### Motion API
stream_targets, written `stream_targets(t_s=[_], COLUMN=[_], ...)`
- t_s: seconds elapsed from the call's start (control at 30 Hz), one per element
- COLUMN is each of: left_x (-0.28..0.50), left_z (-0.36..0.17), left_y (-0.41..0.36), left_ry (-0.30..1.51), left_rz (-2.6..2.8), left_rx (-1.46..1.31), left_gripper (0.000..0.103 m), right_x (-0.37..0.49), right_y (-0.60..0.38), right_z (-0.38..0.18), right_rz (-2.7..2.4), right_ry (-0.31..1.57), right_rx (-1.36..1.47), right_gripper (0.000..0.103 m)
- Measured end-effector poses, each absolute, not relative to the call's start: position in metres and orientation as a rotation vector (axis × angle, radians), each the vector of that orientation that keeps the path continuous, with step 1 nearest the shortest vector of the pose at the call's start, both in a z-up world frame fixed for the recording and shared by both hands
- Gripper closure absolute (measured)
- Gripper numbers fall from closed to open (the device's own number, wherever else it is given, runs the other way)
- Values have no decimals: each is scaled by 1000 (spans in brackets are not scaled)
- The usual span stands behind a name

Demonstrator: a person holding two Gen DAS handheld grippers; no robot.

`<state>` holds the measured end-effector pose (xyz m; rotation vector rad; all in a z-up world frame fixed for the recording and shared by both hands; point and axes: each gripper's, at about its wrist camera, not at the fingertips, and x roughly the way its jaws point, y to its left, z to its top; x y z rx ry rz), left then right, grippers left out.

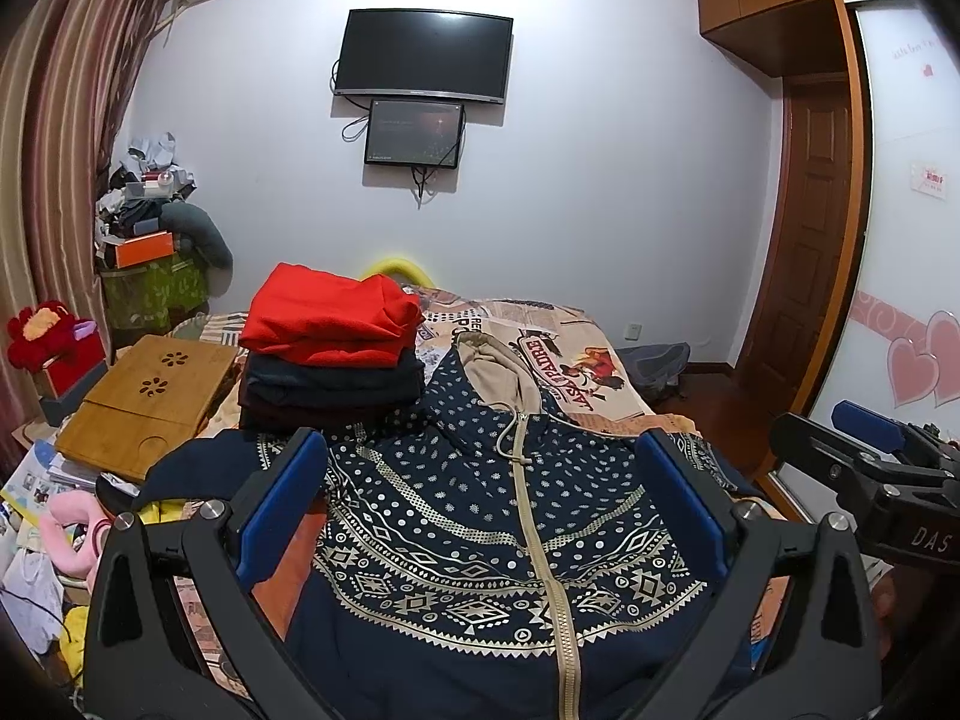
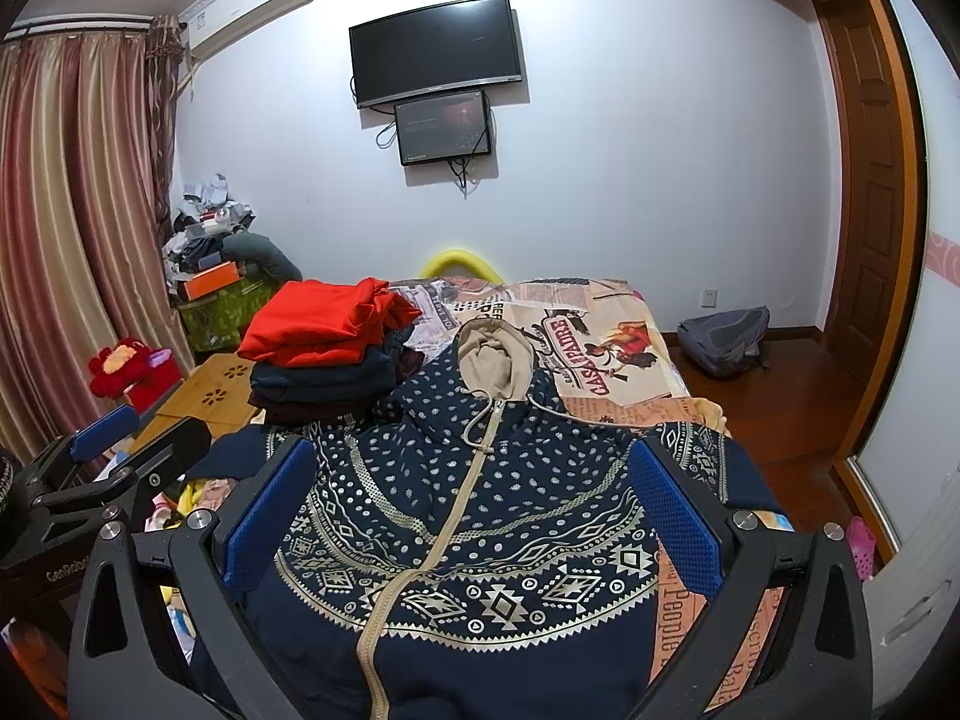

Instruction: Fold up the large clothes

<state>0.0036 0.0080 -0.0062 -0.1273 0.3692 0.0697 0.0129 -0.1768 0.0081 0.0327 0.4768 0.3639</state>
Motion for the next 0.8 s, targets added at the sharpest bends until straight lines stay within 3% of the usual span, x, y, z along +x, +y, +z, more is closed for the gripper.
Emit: stream_targets(t_s=[0.8], left_x=[11], left_z=[-7], left_y=[6], left_ry=[378], left_rz=[62], left_rx=[-134], left_gripper=[0], right_x=[18], right_y=[-175], right_z=[6], right_rz=[360], right_ry=[490], right_rx=[21], right_gripper=[0])
